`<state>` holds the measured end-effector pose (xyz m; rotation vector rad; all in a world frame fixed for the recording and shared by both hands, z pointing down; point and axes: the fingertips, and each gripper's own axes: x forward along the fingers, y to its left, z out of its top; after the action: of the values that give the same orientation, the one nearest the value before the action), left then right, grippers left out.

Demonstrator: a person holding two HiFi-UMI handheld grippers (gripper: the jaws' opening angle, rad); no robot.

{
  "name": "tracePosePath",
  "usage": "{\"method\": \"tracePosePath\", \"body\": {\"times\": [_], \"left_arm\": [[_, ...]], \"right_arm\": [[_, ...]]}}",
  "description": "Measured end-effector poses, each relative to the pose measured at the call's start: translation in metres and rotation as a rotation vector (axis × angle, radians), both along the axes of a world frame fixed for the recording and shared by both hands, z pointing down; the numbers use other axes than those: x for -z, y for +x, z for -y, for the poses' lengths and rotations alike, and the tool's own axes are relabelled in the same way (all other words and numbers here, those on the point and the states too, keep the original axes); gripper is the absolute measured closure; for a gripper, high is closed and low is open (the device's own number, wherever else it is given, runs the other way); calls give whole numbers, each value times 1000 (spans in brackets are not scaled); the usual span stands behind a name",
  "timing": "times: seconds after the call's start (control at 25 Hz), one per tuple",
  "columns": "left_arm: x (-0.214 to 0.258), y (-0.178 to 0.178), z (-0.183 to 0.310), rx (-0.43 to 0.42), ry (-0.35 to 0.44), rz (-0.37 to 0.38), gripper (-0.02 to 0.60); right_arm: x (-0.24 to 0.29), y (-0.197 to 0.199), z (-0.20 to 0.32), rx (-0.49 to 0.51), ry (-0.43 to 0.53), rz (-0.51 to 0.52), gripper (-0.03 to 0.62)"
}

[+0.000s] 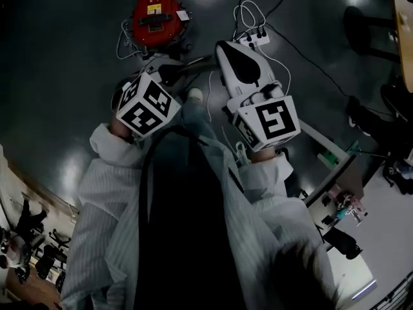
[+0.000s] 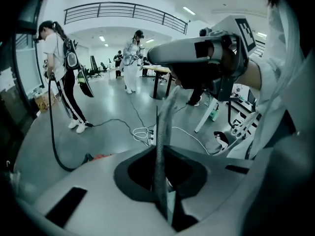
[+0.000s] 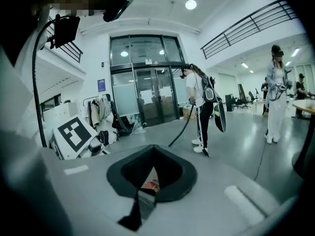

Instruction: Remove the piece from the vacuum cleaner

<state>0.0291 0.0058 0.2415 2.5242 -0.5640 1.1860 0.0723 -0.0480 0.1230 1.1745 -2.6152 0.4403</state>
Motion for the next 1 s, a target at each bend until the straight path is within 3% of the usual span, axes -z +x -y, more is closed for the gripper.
{"method": "tracePosePath", "body": {"times": [0.2, 0.4, 1.0], "left_arm": [[66, 6, -20, 4, 69, 15, 555], [106, 13, -31, 19, 110, 8, 554], [135, 12, -41, 39, 167, 11, 554]], "right_arm": [[70, -2, -35, -2, 96, -16, 592], [104, 0, -59, -14, 126, -7, 594], [127, -6, -75, 37, 174, 19, 594]]}}
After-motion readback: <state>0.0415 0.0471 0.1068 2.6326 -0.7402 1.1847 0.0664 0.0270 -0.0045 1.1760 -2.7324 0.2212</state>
